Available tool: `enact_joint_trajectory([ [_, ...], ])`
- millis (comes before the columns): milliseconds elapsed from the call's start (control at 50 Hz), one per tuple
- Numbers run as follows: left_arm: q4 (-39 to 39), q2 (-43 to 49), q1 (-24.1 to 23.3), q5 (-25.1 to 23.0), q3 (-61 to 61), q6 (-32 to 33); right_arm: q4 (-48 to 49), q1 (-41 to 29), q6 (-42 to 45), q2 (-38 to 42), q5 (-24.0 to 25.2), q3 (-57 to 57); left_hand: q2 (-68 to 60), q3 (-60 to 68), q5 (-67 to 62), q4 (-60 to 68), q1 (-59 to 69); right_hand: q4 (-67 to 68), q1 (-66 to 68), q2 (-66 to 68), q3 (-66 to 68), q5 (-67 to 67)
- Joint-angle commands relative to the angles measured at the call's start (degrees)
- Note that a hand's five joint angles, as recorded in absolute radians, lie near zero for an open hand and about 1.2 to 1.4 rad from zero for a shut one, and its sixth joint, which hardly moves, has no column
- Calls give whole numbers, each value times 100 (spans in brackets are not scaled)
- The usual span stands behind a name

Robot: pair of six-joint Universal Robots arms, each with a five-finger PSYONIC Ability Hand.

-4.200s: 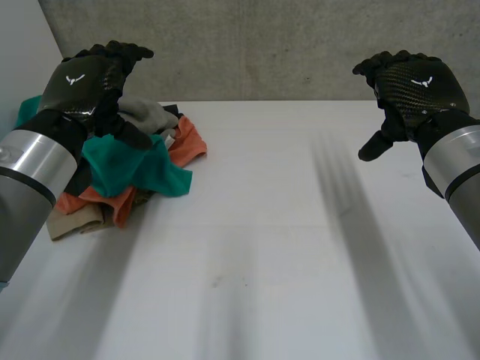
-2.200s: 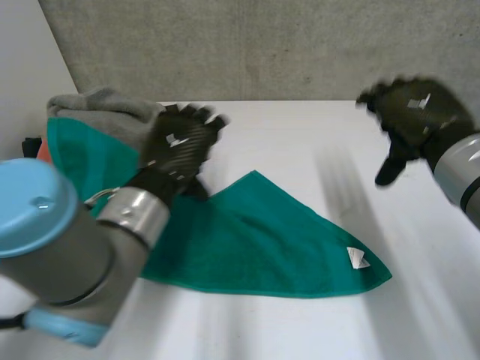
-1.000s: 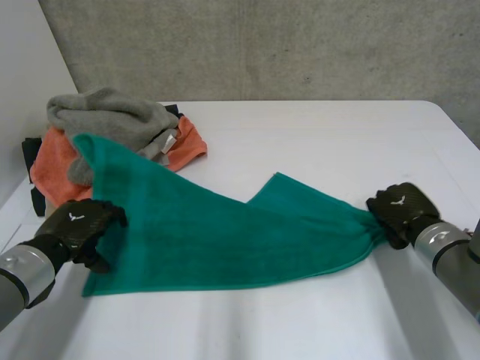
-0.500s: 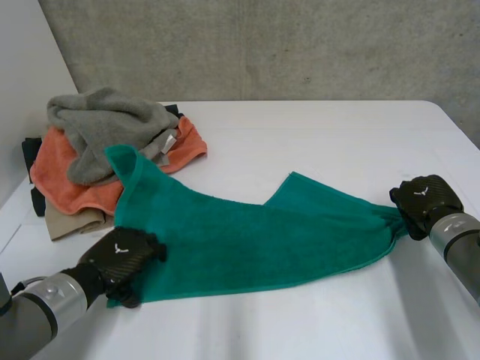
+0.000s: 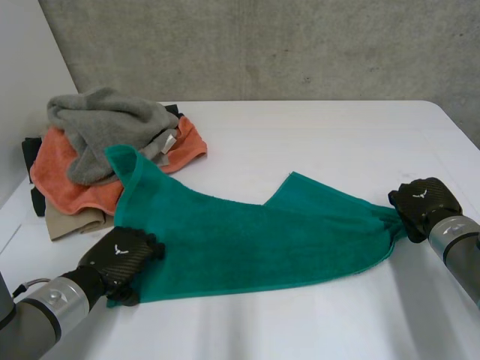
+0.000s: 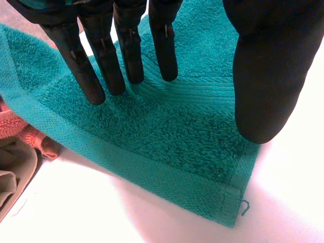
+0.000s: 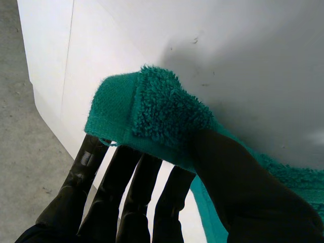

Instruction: Fold the laundry.

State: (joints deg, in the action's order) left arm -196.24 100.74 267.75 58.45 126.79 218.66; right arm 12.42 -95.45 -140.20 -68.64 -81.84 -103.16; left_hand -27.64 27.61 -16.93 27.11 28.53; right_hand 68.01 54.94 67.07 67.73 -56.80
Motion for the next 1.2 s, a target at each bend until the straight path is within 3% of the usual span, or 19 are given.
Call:
enact_joint_trajectory([
  [20,-11,113,-4,0,-22,1,6,0,2,0,10,-3,-477,480,-549,531,388,1199,2506,1293,1227,-1320],
  [540,-389,535,-91,237,-365,10,6,0,2,0,19,-55,-1756,1759,-1827,1810,1667,1199,2506,1293,1227,-1320],
  [880,-442,851,-320,500,-778,10,6,9,2,0,-7,-82,-5017,5020,-5089,5071,4928,1199,2506,1293,1227,-1320],
  [1200,-512,887,-645,976,-989,-16,-20,9,2,-9,-16,-108,-5236,5239,-5307,5289,5147,1199,2506,1293,1227,-1320],
])
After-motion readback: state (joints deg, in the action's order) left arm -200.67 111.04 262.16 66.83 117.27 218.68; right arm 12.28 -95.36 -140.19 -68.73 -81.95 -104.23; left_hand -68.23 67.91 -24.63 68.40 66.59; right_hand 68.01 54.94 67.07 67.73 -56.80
